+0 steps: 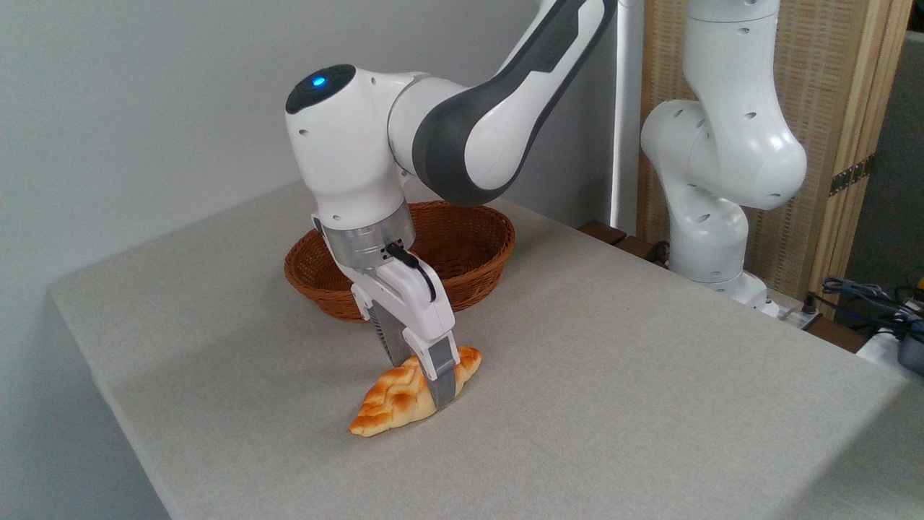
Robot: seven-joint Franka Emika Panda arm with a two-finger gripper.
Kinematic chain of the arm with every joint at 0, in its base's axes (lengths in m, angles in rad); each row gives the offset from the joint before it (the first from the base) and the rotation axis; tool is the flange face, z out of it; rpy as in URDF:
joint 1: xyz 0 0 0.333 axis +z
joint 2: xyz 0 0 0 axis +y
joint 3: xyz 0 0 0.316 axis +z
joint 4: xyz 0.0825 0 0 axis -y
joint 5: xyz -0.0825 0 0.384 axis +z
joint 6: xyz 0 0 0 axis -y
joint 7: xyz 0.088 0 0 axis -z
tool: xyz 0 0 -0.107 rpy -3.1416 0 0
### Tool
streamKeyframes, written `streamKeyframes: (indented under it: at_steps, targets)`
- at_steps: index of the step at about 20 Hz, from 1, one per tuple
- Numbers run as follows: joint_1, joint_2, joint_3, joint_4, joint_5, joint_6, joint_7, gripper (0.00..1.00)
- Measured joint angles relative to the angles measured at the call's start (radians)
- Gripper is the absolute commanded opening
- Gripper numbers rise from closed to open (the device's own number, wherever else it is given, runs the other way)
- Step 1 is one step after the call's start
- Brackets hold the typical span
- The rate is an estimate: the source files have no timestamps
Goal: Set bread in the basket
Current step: 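Move the gripper down to the braided bread loaf and grasp it, then lift the braided loaf and carry it over the wicker basket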
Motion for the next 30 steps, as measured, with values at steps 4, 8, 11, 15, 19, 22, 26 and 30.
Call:
streamKeyframes:
  at_steps: [4, 8, 11, 15, 19, 22, 26, 30]
  targets:
    - [0.000, 0.006, 0.000, 0.000, 0.000, 0.000, 0.012, 0.47]
    - [0.000, 0.007, 0.000, 0.000, 0.000, 0.000, 0.016, 0.48]
    - [0.000, 0.007, 0.000, 0.000, 0.000, 0.000, 0.016, 0.50]
    - [0.000, 0.002, 0.000, 0.011, 0.000, 0.006, 0.016, 0.52]
    - [-0.003, -0.048, -0.006, 0.060, 0.000, 0.009, 0.016, 0.52]
    - [-0.019, -0.106, -0.029, 0.064, -0.029, -0.019, 0.015, 0.52]
    - [-0.030, -0.138, -0.089, 0.062, -0.080, -0.114, -0.013, 0.57]
    - [-0.062, -0.157, -0.137, 0.062, -0.130, -0.242, -0.044, 0.64]
